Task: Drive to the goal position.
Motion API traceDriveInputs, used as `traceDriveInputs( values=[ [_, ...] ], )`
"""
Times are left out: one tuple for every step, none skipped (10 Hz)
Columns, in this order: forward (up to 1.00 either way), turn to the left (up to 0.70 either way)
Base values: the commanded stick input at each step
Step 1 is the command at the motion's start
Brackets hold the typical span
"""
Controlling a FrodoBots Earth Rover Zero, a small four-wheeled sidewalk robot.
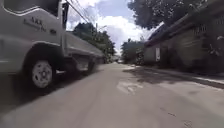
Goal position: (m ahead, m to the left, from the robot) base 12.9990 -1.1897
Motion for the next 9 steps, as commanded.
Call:
traceDriveInputs(
  values=[
    [1.00, -0.20],
    [1.00, -0.08],
    [1.00, 0.00],
    [1.00, 0.00],
    [1.00, 0.00],
    [1.00, 0.00],
    [1.00, 0.00],
    [1.00, 0.00],
    [1.00, 0.00]
  ],
)
